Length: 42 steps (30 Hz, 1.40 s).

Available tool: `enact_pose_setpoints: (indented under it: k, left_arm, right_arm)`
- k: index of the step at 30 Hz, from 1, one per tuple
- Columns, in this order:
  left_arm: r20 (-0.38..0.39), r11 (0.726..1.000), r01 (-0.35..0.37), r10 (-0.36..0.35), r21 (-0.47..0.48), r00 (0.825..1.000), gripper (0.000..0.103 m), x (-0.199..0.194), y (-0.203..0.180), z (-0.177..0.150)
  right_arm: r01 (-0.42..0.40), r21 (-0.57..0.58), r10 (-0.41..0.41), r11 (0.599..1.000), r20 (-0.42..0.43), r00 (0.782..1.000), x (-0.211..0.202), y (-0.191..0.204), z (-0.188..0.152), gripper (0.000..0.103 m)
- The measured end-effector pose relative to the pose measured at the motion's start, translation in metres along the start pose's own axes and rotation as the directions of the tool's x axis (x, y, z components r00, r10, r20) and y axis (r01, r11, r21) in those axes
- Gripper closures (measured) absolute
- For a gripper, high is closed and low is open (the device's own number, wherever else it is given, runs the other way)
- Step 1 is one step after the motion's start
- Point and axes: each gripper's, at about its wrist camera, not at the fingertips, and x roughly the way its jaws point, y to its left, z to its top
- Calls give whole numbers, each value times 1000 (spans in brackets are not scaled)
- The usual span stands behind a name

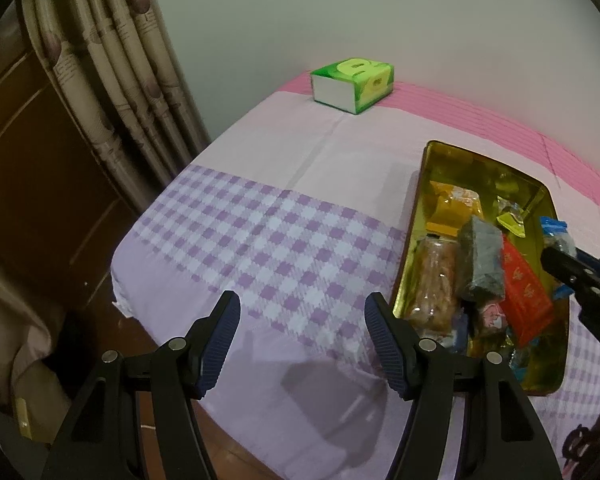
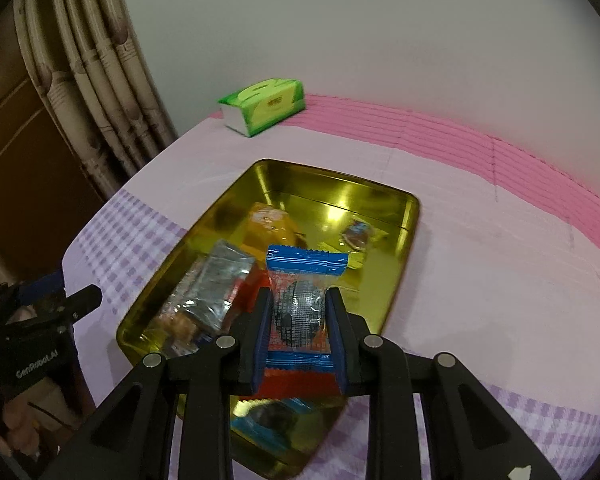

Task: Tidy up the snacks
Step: 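Lower the blue-clipped bag into the tin and open the right gripper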

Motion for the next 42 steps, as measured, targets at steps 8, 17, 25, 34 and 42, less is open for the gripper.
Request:
enact_pose_setpoints:
  k: [8,17,25,34,42]
  left_arm:
    - [-45,998,2,-5,-58,999,32,4,20,-6]
    - [-72,996,5,-11,-90,997,32,5,31,-11]
    - [-84,996,6,-13,-86,996,32,6,31,-11]
    - [-89,998,4,-9,-63,996,32,7,25,-13]
    - [-93,1000,1,-4,-27,996,32,8,18,-15]
  right_arm:
    - [18,13,-17,1000,-26,1000,14,3,0,79]
    - [36,12,-35,999,-61,998,33,16,-4,79]
    - [43,11,-42,999,-67,997,38,21,-4,78]
    - [55,6,-54,998,-63,997,37,22,-5,74]
    - [76,30,-74,997,-42,996,26,17,-6,48]
